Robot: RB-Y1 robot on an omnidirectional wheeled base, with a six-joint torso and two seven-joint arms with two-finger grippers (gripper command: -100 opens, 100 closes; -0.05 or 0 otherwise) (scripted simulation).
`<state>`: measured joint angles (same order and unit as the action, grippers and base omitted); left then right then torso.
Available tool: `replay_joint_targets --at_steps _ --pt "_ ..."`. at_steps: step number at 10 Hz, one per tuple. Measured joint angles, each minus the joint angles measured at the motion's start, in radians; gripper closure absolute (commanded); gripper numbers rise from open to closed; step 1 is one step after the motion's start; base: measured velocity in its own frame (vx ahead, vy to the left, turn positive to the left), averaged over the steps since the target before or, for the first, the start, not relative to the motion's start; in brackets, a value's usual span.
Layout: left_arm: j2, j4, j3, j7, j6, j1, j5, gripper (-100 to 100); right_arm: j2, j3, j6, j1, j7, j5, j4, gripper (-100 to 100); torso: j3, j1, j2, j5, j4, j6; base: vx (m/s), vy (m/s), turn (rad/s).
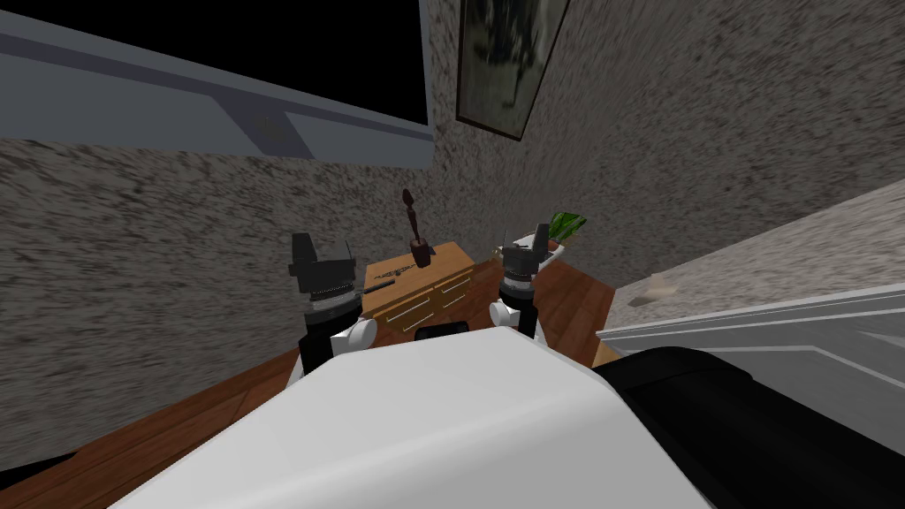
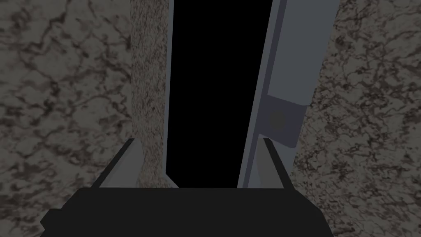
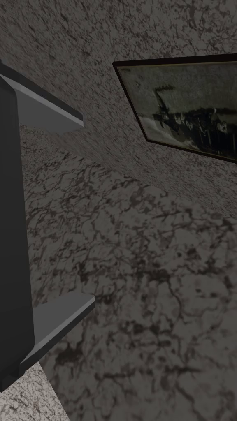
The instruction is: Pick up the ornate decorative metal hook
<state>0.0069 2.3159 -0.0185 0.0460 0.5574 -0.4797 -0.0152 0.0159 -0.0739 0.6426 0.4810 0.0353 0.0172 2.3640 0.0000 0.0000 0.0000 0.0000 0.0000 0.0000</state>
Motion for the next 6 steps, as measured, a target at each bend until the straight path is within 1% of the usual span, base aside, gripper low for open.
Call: replay_joint_targets --at_steps 1,2,3,4,5,6 --pt "0.02 -0.011 0.0 -0.005 -0.009 0.009 -0.005 -100 0.0 0.0 0.0 0.0 0.0 0.0 0.0 0 0.001 0.001 0.002 0.0 0.0 0.0 -0.074 0.026 -0.061" --pt "0.041 -0.028 0.003 -0.013 -0.026 0.028 -0.012 -100 0.0 0.0 0.0 0.0 0.0 0.0 0.0 0 0.002 0.002 0.004 0.0 0.001 0.0 -0.093 0.021 -0.057" --pt "0.061 -0.036 0.006 -0.024 -0.048 0.039 -0.021 -100 0.0 0.0 0.0 0.0 0.0 0.0 0.0 0 0.003 0.002 0.005 0.0 0.001 0.0 -0.1 0.02 -0.059" --pt "0.074 -0.05 0.002 -0.032 -0.069 0.053 -0.026 -100 0.0 0.0 0.0 0.0 0.0 0.0 0.0 0 0.004 0.002 0.006 0.0 0.001 0.0 -0.112 0.018 -0.076" --pt "0.094 -0.067 0.008 -0.046 -0.091 0.067 -0.039 -100 0.0 0.0 0.0 0.0 0.0 0.0 0.0 0 0.004 0.002 0.007 0.0 0.002 0.0 -0.112 0.014 -0.074" --pt "0.108 -0.09 0.01 -0.06 -0.116 0.091 -0.049 -100 0.0 0.0 0.0 0.0 0.0 0.0 0.0 0 0.004 0.001 0.007 0.0 0.002 0.0 -0.075 0.015 -0.035"
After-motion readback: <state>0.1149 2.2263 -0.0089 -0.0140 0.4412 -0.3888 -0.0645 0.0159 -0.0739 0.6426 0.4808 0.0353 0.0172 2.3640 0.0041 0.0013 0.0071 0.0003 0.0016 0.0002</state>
